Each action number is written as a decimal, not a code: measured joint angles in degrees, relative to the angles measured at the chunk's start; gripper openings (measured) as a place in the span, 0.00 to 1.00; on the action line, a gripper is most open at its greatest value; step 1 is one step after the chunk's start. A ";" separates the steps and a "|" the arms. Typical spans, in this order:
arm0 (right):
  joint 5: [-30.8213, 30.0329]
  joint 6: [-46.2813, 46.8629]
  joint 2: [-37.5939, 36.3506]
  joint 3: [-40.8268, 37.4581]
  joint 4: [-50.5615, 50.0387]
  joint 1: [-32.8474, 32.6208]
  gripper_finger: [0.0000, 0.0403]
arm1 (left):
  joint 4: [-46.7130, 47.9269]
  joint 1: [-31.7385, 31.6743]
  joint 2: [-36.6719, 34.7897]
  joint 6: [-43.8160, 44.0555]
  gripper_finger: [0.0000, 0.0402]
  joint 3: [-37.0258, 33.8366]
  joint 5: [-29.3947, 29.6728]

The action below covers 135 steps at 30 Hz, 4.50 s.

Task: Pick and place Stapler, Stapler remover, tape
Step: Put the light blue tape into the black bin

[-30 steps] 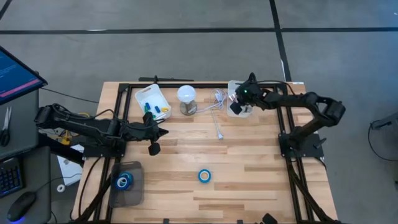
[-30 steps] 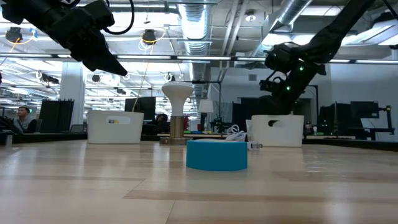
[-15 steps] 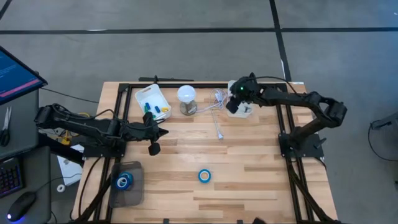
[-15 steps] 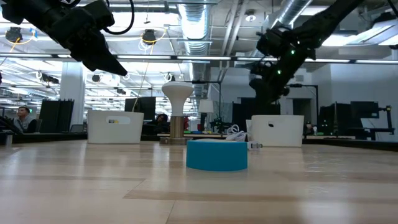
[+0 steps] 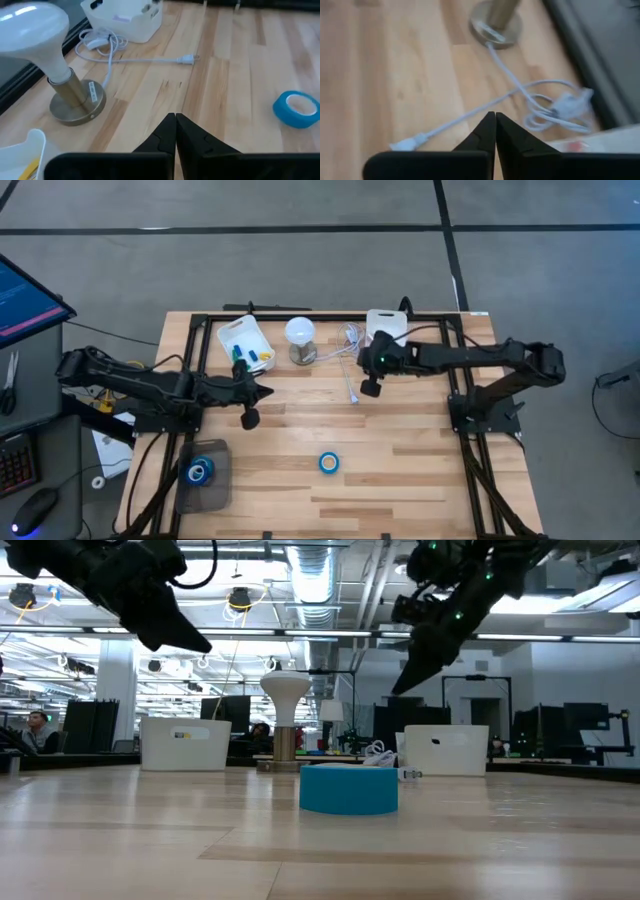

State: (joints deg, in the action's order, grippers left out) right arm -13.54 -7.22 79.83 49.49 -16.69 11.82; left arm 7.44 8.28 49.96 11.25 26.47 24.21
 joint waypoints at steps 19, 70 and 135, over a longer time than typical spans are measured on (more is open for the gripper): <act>-3.71 2.42 -22.49 -22.49 17.27 -6.54 0.00 | -4.19 0.12 27.83 0.53 0.01 14.96 -3.23; -1.32 2.78 -38.92 -27.88 16.87 -8.11 0.00 | 11.21 9.23 55.86 12.98 0.00 46.73 -6.79; -1.34 3.41 -38.95 -27.86 17.62 -10.36 0.00 | 9.02 7.76 67.26 20.79 0.45 47.03 -23.19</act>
State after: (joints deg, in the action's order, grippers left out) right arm -14.87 -3.81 40.88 21.63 0.93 1.45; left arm 16.47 16.04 117.22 32.04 73.49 1.02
